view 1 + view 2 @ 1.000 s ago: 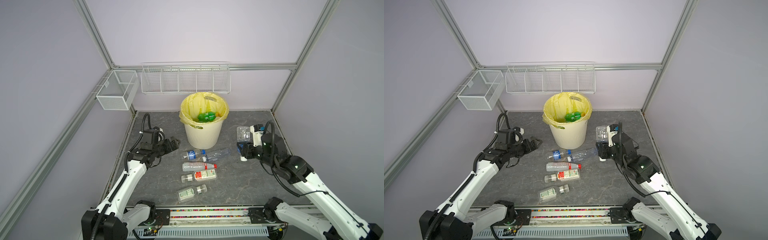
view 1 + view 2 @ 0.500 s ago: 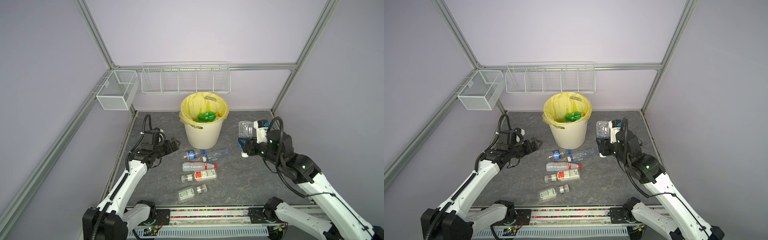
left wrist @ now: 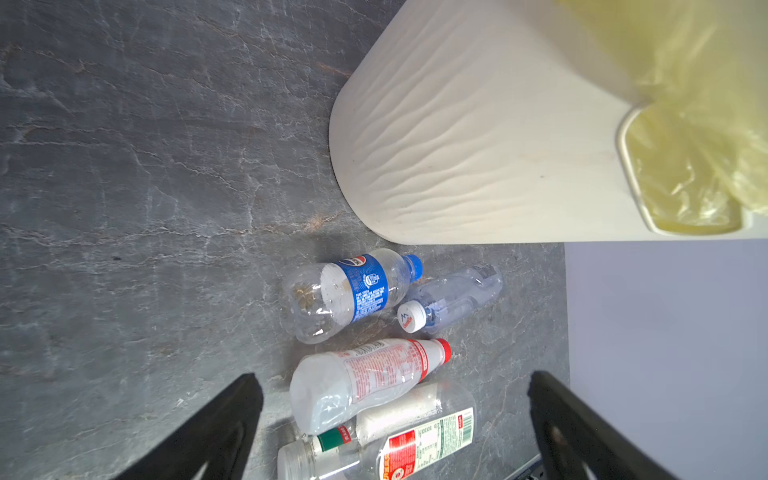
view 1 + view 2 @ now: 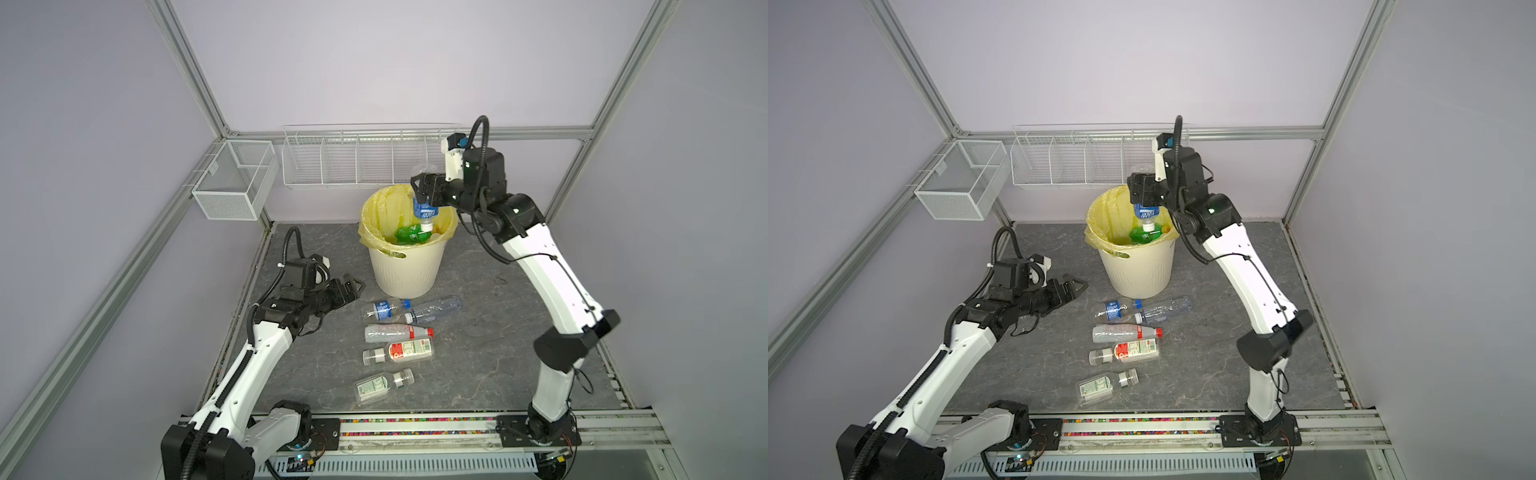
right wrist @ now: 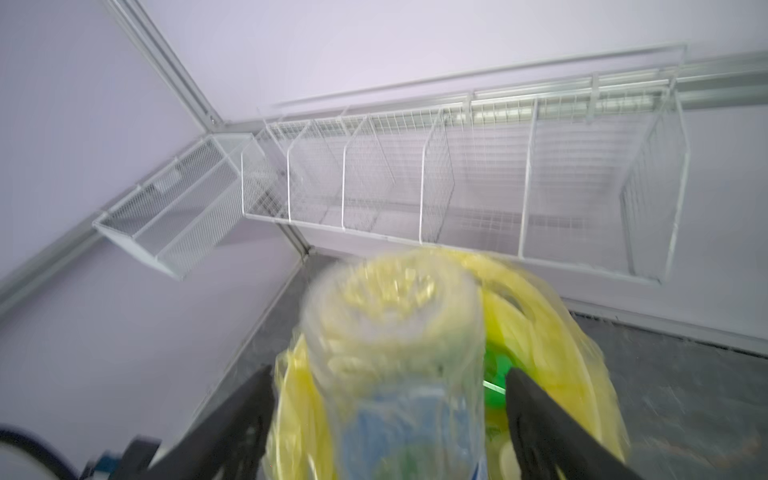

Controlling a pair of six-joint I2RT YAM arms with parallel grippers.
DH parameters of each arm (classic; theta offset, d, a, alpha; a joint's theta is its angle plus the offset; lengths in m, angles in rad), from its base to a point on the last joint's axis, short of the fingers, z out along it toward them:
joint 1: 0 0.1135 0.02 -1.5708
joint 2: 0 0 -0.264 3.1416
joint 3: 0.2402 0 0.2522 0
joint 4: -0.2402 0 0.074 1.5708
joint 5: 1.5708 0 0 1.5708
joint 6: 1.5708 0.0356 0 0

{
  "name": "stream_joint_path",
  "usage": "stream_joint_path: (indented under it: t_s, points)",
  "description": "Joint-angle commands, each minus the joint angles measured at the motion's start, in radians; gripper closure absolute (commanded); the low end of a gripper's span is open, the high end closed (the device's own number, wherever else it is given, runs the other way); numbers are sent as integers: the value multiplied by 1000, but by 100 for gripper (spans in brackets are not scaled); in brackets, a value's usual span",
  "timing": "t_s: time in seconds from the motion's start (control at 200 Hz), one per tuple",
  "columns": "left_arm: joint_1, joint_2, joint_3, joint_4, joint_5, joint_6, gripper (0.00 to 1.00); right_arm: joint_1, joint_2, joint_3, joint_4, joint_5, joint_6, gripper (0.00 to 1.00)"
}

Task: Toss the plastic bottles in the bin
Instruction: 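Carry the water bottle with the right gripper up over the bin, then draw the right gripper back while the left gripper reaches toward the bottles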

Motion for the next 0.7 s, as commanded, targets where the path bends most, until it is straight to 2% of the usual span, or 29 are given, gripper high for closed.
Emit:
stream_joint_path:
  t_s: [0.0, 0.075, 0.2, 0.27, 0.335, 0.405, 0.535, 0.695]
  points:
    - [1, -18, 40, -42, 47, -15, 0, -5, 58, 197, -252, -11, -25, 12]
    - [3, -22, 51, -51, 49, -15, 0, 4, -70, 7, -137, -32, -15, 12]
    - [9, -25, 75, -57, 49, -11, 0, 3, -389, -523, 171, -91, 25, 12]
    - [17, -43, 90, -62, 60, -14, 0, 4, -545, -746, 275, -71, 14, 12]
    - [18, -83, 74, -3, 70, -11, 0, 3, -660, -918, 323, -2, -16, 12]
    - [22, -115, 54, 34, 57, -17, 0, 0, -744, -1017, 277, 83, -70, 12]
    - [22, -98, 95, -54, 51, 69, 0, -8, -823, -1079, 92, 240, -105, 12]
    - [22, -80, 96, -107, 59, 127, 0, -11, -922, -1261, 55, 225, -43, 12]
